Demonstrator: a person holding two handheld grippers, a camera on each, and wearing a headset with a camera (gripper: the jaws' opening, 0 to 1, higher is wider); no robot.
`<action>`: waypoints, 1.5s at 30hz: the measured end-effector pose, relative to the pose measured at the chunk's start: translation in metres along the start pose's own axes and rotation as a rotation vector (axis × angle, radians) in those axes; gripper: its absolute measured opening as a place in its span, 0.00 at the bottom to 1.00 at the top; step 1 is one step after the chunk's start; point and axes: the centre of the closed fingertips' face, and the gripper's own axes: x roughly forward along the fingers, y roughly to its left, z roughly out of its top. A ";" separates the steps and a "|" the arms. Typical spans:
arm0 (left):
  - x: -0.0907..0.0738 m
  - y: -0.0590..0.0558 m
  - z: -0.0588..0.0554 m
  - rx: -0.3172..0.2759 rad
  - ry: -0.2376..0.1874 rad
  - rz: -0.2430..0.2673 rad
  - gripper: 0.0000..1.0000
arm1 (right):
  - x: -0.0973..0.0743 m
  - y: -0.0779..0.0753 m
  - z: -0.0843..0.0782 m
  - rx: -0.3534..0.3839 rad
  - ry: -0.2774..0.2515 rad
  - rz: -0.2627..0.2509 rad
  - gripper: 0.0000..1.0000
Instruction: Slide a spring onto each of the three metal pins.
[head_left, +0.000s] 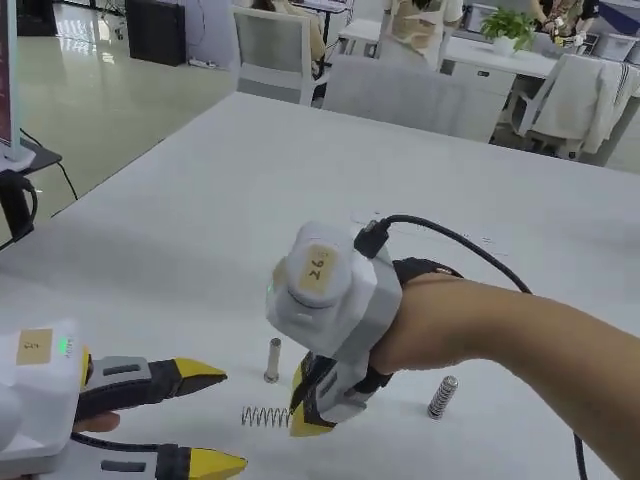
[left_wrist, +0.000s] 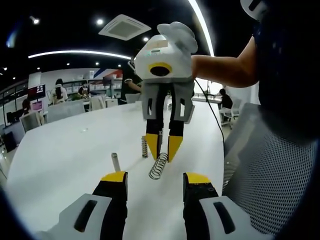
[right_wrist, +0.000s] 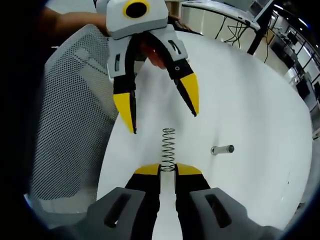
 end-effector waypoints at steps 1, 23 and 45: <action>0.000 -0.001 0.002 0.007 -0.006 -0.006 0.33 | -0.002 0.002 0.001 -0.004 -0.002 0.001 0.08; 0.001 -0.014 0.013 0.018 -0.045 -0.072 0.04 | -0.014 0.012 0.015 -0.083 -0.031 -0.001 0.08; 0.001 -0.017 0.016 0.002 -0.053 -0.097 0.02 | -0.015 0.010 0.014 -0.074 -0.042 -0.009 0.11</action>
